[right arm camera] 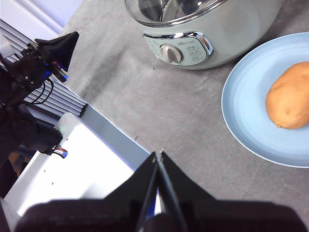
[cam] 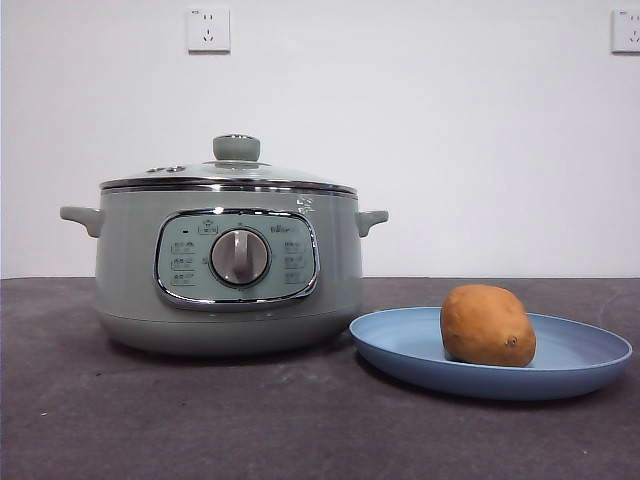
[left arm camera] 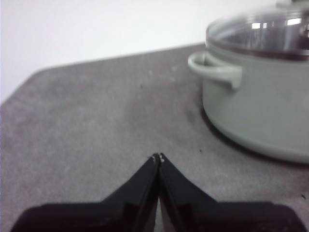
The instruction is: Take the potato out from the steamer,put the potato on the plate,close the lid
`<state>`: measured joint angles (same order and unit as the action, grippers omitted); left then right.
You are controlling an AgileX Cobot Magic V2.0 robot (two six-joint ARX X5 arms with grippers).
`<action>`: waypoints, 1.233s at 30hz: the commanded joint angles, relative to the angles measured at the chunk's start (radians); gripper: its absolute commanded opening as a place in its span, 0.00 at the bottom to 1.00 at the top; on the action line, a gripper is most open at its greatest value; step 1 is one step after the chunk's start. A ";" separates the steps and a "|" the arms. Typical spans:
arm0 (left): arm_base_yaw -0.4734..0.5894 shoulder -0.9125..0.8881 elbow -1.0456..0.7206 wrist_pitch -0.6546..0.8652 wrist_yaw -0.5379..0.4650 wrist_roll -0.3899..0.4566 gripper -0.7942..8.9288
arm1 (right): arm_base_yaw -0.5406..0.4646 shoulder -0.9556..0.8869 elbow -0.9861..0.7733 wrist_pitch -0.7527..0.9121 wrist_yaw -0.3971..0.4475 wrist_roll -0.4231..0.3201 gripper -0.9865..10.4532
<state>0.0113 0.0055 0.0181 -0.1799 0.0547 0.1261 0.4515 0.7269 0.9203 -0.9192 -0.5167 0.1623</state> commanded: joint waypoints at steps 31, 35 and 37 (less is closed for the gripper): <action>0.004 -0.003 -0.015 0.002 0.000 -0.026 0.08 | -0.227 -0.206 -0.109 0.255 0.107 -0.178 0.09; 0.004 -0.003 -0.015 0.002 0.000 -0.026 0.08 | -0.348 -0.325 -0.259 0.473 0.108 -0.206 0.09; 0.003 -0.003 -0.015 0.002 0.000 -0.026 0.08 | -0.383 -0.382 -0.348 0.596 0.105 -0.208 0.09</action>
<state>0.0113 0.0044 0.0181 -0.1802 0.0547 0.1104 0.0776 0.3679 0.6235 -0.3874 -0.4114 -0.0273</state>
